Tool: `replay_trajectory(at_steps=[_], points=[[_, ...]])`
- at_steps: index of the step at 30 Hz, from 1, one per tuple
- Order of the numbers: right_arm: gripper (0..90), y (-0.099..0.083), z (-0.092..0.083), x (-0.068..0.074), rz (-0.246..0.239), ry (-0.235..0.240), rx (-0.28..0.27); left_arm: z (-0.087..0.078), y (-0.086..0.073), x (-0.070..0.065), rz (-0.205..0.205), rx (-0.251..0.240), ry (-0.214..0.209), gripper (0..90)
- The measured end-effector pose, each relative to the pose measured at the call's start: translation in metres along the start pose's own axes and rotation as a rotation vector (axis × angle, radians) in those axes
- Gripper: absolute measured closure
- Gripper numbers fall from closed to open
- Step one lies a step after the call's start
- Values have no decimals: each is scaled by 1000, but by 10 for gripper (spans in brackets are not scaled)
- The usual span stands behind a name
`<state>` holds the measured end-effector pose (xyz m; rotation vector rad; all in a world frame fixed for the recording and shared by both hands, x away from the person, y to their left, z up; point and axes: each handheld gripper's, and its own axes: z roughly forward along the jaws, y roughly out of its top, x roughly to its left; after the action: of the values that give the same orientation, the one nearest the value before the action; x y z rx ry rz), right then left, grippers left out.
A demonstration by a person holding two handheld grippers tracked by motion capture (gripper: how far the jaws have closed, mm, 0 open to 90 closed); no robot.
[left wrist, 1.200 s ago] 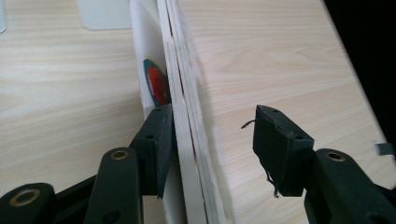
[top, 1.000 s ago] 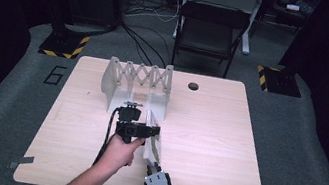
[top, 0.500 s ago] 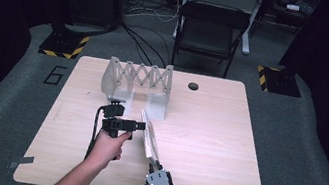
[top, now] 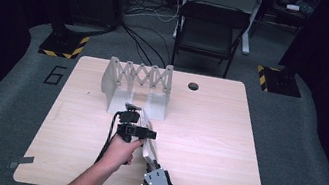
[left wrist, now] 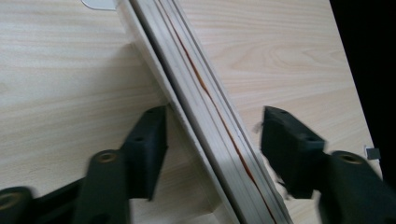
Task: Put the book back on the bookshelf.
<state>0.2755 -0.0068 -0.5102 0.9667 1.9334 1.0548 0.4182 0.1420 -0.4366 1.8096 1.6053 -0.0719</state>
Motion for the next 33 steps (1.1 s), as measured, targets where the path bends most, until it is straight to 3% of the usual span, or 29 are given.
replay_trajectory(at_steps=[2,3,4,6,7,10,14,23,26,28,33], points=[[704,0,0,-2,5,30,7,1,0,3,-10,3,17,501],[595,-1,0,-3,3,77,2,0,1,7,3,17,35,549],[595,-1,0,-3,3,77,2,0,1,7,3,17,35,573],[516,-2,-1,-2,15,126,18,2,0,15,-14,19,45,595],[472,-2,-1,-2,32,162,27,3,-1,18,-31,2,40,630],[389,-3,-1,-6,46,220,33,3,-1,24,-30,1,35,650],[323,-2,-2,-13,65,254,30,3,0,27,-35,-7,8,675],[257,6,-23,-36,115,256,-16,1,2,32,-41,-8,-43,732],[243,9,-27,-49,136,236,-23,0,2,32,-51,-11,-52,742],[241,9,-30,-64,159,198,-27,-2,2,31,-39,-12,-61,755],[246,8,-35,-82,190,155,-33,-5,3,26,-19,-9,-58,766]])
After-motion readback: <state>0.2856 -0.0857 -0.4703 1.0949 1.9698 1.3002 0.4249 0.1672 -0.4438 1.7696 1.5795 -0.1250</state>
